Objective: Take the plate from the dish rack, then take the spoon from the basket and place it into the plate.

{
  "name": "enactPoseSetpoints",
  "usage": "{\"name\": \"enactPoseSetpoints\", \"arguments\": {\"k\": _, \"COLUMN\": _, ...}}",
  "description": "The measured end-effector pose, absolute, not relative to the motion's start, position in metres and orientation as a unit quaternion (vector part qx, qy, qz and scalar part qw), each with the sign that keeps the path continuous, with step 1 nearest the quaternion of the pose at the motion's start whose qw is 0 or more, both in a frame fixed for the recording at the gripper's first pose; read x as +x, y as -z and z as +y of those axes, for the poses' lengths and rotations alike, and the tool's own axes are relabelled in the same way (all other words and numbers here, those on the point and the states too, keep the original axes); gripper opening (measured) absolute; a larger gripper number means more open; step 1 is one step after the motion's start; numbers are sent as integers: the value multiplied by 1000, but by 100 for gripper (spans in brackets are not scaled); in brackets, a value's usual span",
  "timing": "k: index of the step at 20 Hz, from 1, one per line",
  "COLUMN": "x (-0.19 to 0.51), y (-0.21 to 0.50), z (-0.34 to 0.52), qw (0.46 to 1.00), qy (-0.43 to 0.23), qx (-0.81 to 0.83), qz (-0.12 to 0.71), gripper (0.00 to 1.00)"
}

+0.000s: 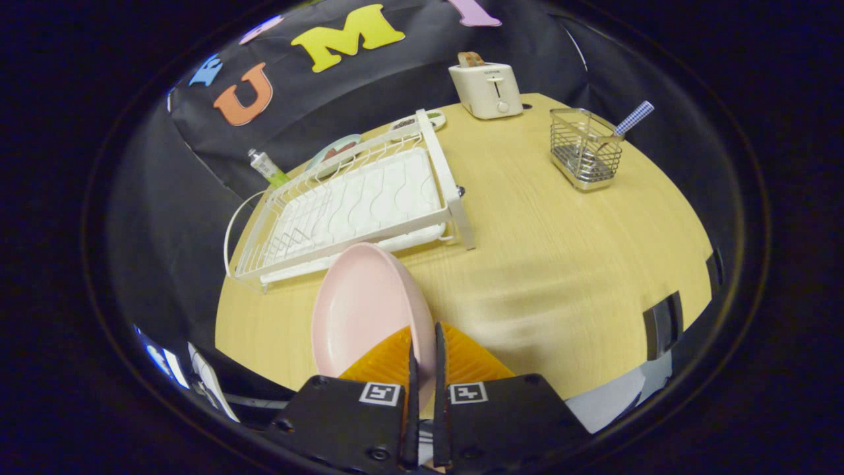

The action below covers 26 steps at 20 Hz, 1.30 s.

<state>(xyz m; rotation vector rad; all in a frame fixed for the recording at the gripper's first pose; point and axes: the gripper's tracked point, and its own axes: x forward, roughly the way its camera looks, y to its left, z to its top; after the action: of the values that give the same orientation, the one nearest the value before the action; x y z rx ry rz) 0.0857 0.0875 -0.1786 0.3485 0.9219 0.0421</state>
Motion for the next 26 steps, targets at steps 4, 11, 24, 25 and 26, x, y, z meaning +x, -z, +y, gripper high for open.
{"name": "enactPoseSetpoints", "arguments": {"k": 4, "x": 94, "y": 196, "z": 79, "qw": 870, "qy": -39, "qx": 201, "qz": 448, "gripper": 16}}
{"name": "enactPoseSetpoints", "arguments": {"k": 11, "x": 113, "y": 198, "z": 45, "qw": 903, "qy": -1, "qx": 156, "qz": 401, "gripper": 26}}
{"name": "enactPoseSetpoints", "arguments": {"k": 24, "x": 136, "y": 119, "z": -117, "qw": 985, "qy": 87, "qx": 34, "qz": 143, "gripper": 93}}
{"name": "enactPoseSetpoints", "arguments": {"k": 25, "x": 138, "y": 110, "z": -130, "qw": 988, "qy": 90, "qx": 29, "qz": 125, "gripper": 93}}
{"name": "enactPoseSetpoints", "arguments": {"k": 26, "x": 142, "y": 102, "z": -145, "qw": 989, "qy": 98, "qx": 28, "qz": 110, "gripper": 93}}
